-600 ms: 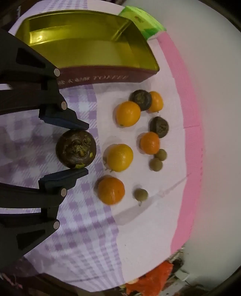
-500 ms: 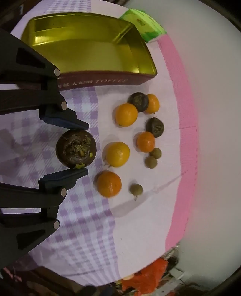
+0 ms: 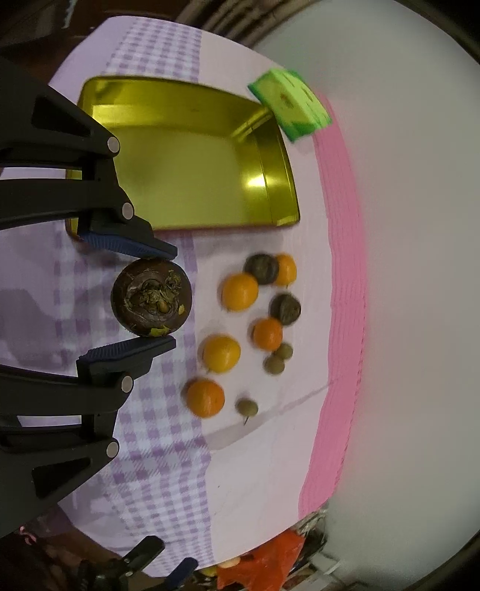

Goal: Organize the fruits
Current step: 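Carry the dark brown mangosteen in the left tool into the tray, release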

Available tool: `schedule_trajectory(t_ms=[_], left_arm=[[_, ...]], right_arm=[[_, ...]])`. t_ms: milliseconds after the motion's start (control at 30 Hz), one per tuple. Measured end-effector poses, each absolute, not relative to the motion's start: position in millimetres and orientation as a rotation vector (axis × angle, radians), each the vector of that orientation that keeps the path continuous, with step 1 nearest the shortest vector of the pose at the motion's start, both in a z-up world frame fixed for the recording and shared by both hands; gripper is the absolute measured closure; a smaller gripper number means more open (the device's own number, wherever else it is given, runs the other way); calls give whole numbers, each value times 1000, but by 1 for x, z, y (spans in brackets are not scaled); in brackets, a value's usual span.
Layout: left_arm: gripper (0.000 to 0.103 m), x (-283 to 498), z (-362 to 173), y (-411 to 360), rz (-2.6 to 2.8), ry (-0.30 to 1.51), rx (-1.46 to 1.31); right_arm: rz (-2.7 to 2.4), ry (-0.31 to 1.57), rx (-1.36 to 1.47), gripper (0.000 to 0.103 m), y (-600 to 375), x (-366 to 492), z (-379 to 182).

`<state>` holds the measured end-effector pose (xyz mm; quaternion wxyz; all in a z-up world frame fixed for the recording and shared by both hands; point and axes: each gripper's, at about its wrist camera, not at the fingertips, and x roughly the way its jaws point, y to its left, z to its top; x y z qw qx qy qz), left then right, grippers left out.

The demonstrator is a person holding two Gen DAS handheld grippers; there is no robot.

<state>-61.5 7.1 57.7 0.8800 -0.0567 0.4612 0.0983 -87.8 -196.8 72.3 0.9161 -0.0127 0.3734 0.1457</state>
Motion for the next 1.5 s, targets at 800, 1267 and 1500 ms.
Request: schedule_trajectory(t_ms=[800, 1267, 1500], left_arm=[[61, -16, 25, 146, 375, 979, -101], [60, 39, -6, 209, 422, 1117, -91], [60, 61, -28, 233, 452, 1179, -103]], right_arm=[[297, 782, -81, 1, -178, -86, 62], [301, 820, -130, 1, -163, -74, 58], [311, 843, -137, 1, -156, -68, 53]])
